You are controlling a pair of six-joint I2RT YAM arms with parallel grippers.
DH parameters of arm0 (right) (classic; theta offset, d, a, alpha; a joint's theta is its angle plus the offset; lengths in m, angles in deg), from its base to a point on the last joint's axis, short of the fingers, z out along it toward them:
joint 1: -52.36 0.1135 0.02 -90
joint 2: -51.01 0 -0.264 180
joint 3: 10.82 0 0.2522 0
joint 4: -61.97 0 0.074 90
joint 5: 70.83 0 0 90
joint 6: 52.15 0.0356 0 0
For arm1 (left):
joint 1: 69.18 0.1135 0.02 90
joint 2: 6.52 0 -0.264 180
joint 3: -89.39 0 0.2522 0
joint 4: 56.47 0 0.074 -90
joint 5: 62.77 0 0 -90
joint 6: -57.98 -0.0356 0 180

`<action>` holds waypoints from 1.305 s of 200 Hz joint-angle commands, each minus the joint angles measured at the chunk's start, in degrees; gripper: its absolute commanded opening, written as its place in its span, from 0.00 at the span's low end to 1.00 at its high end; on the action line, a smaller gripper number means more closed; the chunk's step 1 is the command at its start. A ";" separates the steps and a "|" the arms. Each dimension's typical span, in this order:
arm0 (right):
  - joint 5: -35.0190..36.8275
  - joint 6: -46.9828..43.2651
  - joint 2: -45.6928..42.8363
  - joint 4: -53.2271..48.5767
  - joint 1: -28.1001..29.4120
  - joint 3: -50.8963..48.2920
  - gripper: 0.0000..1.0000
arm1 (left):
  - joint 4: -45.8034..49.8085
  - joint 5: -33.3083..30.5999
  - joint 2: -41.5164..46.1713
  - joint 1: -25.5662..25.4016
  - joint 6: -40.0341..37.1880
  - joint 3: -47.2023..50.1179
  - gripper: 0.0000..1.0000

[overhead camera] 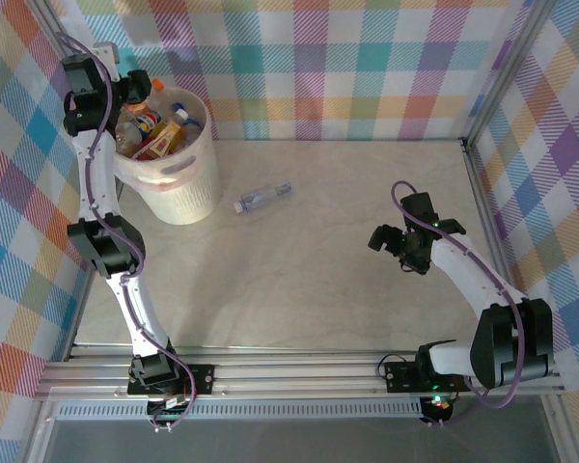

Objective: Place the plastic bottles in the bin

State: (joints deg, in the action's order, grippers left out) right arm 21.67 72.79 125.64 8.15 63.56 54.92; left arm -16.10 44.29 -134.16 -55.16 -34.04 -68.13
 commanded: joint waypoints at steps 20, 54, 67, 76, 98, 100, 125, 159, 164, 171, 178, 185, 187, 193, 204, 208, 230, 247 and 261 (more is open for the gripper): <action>-0.12 0.54 -0.10 -0.38 -0.02 0.93 1.00 | 0.99 4.18 -3.00 0.30 2.57 -4.42 0.56; -0.07 0.57 -0.28 -0.16 -0.04 0.86 1.00 | 3.70 10.29 -2.75 0.05 -0.03 -4.42 0.52; -0.27 0.65 -0.14 -0.03 0.00 0.84 1.00 | 5.36 12.24 -2.53 -0.29 -1.68 -4.40 0.51; -0.43 0.63 -0.19 0.06 -0.04 0.84 1.00 | 6.99 13.03 -2.29 -0.41 -2.96 -4.38 0.50; -0.53 0.64 -0.50 0.07 0.04 0.76 1.00 | 11.09 14.63 -1.83 -0.83 -5.96 -4.41 0.46; -0.54 0.59 -0.53 0.09 0.05 0.71 1.00 | 11.56 14.73 -1.83 -0.86 -6.19 -4.37 0.46; -0.53 0.63 -1.45 0.15 0.05 0.16 1.00 | 16.44 15.72 -1.74 -0.88 -9.02 -4.33 0.42; -0.50 0.73 -2.36 0.13 0.05 -0.48 1.00 | 19.52 16.66 -0.76 -0.84 -11.70 -3.88 0.44; -0.55 0.73 -2.38 0.15 0.05 -0.48 1.00 | 19.11 16.28 -0.69 -0.86 -11.64 -3.89 0.45; -0.56 0.64 -2.38 0.06 0.07 -0.39 1.00 | 18.21 15.25 -0.51 -0.88 -11.24 -3.89 0.47; -0.69 0.57 -2.30 0.06 0.05 -0.31 1.00 | 17.00 14.27 -0.30 -0.84 -10.75 -3.89 0.48; -0.67 0.59 -2.14 0.00 0.05 -0.18 1.00 | 15.72 13.14 -0.05 -0.84 -10.31 -3.89 0.49; -0.70 0.57 -2.19 0.00 0.09 -0.14 1.00 | 15.26 12.86 0.00 -0.84 -10.27 -3.89 0.50; -0.82 0.57 -2.12 -0.03 0.05 -0.04 1.00 | 13.94 11.92 0.18 -0.84 -9.82 -3.94 0.53; -0.80 0.47 -2.08 -0.05 0.05 0.13 1.00 | 11.65 9.76 0.58 -0.89 -9.03 -4.27 0.56; -0.80 0.48 -2.05 -0.09 0.05 0.20 1.00 | 10.90 8.90 0.76 -0.90 -8.86 -4.43 0.58; -0.80 0.13 -1.81 -0.38 0.09 0.48 1.00 | 6.70 3.54 2.00 -0.86 -7.66 -4.68 0.69; -1.09 -0.22 -1.69 -0.51 0.13 0.66 1.00 | 4.87 1.07 3.20 -0.88 -7.56 -5.21 0.69; -1.18 -0.48 -1.59 -0.51 0.14 0.83 1.00 | 4.26 0.44 4.36 -0.84 -7.32 -5.73 0.70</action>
State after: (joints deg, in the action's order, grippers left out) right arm 21.46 72.98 124.07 8.29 63.58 54.90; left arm -6.98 48.75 -135.38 -55.93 -42.28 -71.54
